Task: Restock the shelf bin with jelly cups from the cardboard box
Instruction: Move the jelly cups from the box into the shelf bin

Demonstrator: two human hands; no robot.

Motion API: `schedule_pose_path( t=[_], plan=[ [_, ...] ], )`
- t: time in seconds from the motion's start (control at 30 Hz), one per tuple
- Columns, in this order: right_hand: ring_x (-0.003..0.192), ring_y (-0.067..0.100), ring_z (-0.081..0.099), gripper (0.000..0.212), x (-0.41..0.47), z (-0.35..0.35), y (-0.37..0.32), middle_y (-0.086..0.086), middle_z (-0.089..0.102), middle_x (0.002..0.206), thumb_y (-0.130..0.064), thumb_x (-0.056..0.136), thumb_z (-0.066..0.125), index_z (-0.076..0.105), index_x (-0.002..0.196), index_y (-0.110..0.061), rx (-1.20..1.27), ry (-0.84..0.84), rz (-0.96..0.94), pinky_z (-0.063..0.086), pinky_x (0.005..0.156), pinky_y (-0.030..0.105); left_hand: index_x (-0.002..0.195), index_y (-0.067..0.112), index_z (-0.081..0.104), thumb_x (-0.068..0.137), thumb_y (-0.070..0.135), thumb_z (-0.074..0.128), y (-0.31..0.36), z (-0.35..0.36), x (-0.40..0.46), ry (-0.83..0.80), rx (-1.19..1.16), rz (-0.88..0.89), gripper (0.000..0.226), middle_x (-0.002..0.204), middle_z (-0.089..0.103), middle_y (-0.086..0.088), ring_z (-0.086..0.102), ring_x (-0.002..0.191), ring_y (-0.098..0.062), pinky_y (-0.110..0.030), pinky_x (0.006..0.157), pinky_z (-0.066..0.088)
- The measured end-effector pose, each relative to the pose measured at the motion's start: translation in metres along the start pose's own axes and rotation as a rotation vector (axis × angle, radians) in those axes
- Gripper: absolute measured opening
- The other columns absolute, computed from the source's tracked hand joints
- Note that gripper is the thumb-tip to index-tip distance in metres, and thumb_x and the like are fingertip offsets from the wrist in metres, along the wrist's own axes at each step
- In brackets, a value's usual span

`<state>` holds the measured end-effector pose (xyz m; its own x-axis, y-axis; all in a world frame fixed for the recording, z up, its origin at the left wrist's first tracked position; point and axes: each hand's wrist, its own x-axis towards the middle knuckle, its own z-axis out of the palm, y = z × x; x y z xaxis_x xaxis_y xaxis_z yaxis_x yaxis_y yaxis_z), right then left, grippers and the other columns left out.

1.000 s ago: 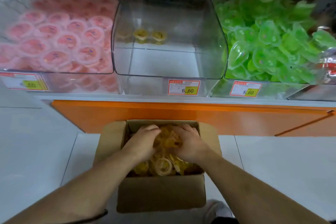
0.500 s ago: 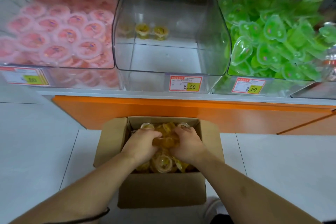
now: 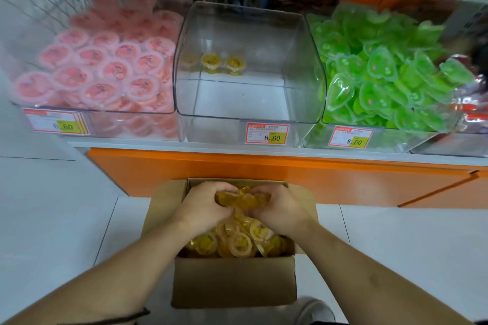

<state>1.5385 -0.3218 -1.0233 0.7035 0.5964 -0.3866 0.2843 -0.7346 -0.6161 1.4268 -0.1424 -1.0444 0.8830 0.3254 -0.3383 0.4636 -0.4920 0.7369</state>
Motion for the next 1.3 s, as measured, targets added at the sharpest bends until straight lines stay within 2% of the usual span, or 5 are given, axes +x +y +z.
schedule_pose_path(
  t=[0.07,0.2,0.53,0.83,1.3],
  plan=[
    [0.069,-0.007,0.060,0.037,-0.008,-0.020,-0.016,-0.026,0.060,0.086,-0.043,0.084,0.084,0.069,0.117,-0.044,-0.031,-0.022,-0.001,0.042,0.056,0.001,0.123,0.046,0.069,0.083,0.032,0.083,0.017,-0.015,-0.005,-0.003,-0.007,0.017,0.045,0.121,0.066,0.027,0.061,0.113,0.001,-0.031,0.103,0.053],
    [0.091,-0.004,0.063,0.039,-0.021,-0.058,-0.045,-0.022,0.069,0.099,-0.050,0.072,0.089,0.072,0.107,-0.043,0.003,-0.025,-0.047,0.053,0.086,0.020,0.118,0.048,0.071,0.081,0.042,0.079,0.057,-0.051,-0.019,0.018,-0.029,0.112,0.038,0.115,0.070,0.026,0.067,0.101,0.002,-0.029,0.095,0.056],
    [0.065,-0.002,0.061,0.023,-0.082,-0.149,-0.127,-0.016,0.071,0.077,-0.009,0.079,0.088,0.079,0.096,-0.022,0.297,0.104,-0.384,0.046,0.061,0.015,0.132,0.041,0.063,0.081,0.033,0.087,0.138,-0.143,-0.064,0.317,-0.072,0.324,0.057,0.120,0.067,0.022,0.069,0.103,0.002,-0.029,0.095,0.057],
    [0.087,0.013,0.069,0.029,0.048,-0.156,-0.144,-0.008,0.076,0.092,-0.035,0.073,0.090,0.074,0.098,-0.030,-0.092,0.310,-0.185,0.054,0.078,0.024,0.120,0.029,0.059,0.085,0.014,0.071,0.156,-0.156,0.029,0.428,0.182,0.176,0.039,0.116,0.066,0.003,0.062,0.105,-0.019,-0.025,0.075,0.038],
    [0.093,0.013,0.069,0.028,0.116,-0.134,-0.118,-0.007,0.073,0.101,-0.012,0.077,0.086,0.073,0.096,-0.028,-0.041,0.233,-0.104,0.055,0.076,0.023,0.154,0.034,0.042,0.081,0.013,0.065,0.139,-0.139,0.086,0.202,0.121,-0.165,0.079,0.152,0.052,0.002,0.061,0.126,-0.026,-0.035,0.100,0.055]
  ],
)
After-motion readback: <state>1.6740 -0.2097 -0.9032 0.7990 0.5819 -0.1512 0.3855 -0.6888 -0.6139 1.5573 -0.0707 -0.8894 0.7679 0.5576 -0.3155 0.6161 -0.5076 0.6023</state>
